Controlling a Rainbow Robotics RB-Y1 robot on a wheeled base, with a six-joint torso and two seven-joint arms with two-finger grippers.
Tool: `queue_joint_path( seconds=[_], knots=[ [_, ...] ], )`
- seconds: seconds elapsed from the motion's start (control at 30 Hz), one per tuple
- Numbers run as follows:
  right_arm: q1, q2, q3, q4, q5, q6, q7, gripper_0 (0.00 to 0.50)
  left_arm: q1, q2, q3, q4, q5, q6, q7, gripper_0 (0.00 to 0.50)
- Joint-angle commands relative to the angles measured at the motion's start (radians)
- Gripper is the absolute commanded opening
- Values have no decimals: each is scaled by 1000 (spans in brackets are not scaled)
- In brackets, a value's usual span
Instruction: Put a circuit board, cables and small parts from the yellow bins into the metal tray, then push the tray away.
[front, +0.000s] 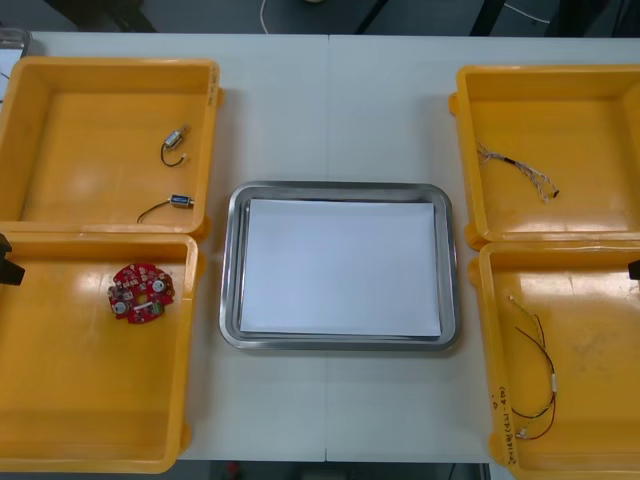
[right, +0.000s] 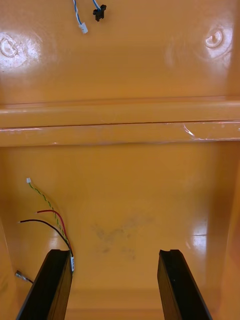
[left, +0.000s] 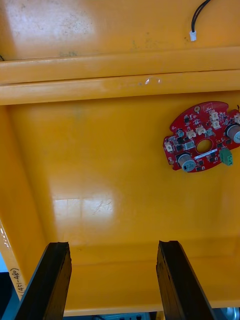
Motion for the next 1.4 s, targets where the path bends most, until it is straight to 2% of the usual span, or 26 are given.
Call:
queue_joint_path(
  seconds=[0.03,0.13,0.2,0.63,0.97,1.13,1.4],
  knots=[
    [15,-37,-31,-33,2,3,-30,500,17,43,31,-27,7,6,54,500],
    [15,-37,-31,-33,2,3,-30,500,17,43,31,-27,7,6,54,500],
    [15,-37,-31,-33,2,3,-30,500,23,4,8,-13,5,6,56,500],
    [15,-40,-41,-56,5,3,-30,500,-3,-6,-27,-15,-9,-10,79,500],
    [41,14,-45,-77,14,3,-30,500,-1,-58,-55,-15,-36,-57,86,500],
    [84,38,-46,-149,26,3,-35,500,14,-85,-67,-15,-49,-87,88,500],
    [196,84,-23,-283,63,3,-60,500,69,-111,-120,-15,-75,-206,94,500]
  ],
)
